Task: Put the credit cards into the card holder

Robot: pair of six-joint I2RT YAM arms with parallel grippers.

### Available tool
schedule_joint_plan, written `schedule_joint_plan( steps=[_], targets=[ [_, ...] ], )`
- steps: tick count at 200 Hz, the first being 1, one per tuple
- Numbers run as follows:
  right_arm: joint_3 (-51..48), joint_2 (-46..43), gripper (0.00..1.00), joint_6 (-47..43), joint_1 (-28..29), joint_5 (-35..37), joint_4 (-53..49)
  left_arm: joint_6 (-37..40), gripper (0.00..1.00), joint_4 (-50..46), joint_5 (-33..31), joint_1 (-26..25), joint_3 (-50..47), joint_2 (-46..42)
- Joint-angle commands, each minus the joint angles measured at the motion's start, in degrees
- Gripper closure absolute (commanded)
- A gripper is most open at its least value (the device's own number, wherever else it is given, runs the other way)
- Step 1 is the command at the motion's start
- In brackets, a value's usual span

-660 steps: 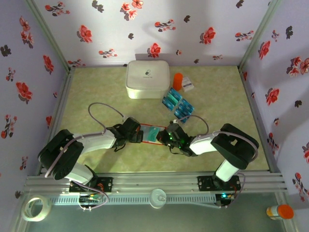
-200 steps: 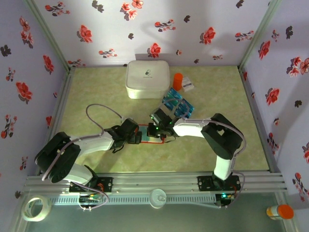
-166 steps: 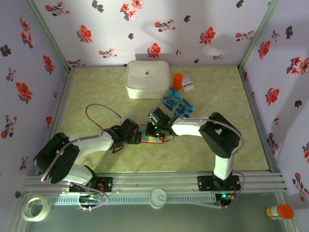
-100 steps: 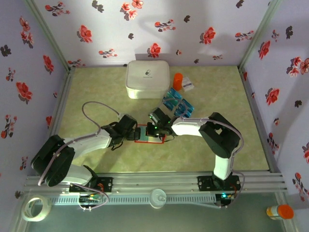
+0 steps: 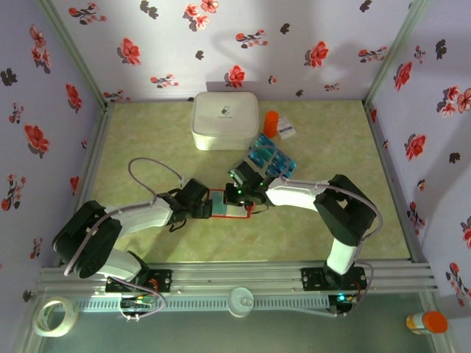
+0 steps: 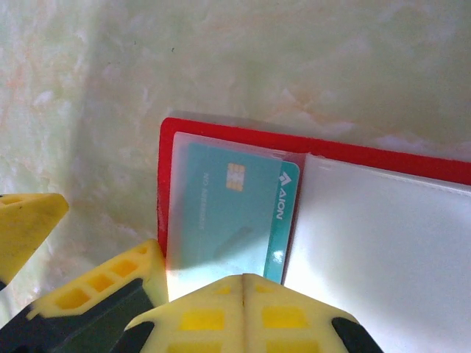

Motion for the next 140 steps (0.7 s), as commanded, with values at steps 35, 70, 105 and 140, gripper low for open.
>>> schedule_joint_plan(
  steps=[35, 70, 105, 140],
  targets=[
    [0.88, 0.83, 0.95, -1.87, -0.26, 1.21, -2.55, -0.92, 0.0, 1.13, -0.13, 0.4, -1.22, 0.64],
    [1.92, 2.71, 0.95, -2.13, -0.33, 1.03, -2.88, -0.87, 0.0, 1.31, -0.17, 0.4, -1.57, 0.38],
    [3.02, 4.84, 0.96, -2.48, -0.26, 0.53, -3.39, -1.0, 0.0, 1.67, -0.07, 0.4, -1.84, 0.12],
    [5.46, 7.05, 0.96, -2.66, 0.11, -1.02, -3.97, -0.96, 0.0, 2.01, -0.02, 0.4, -2.02, 0.12]
  ],
)
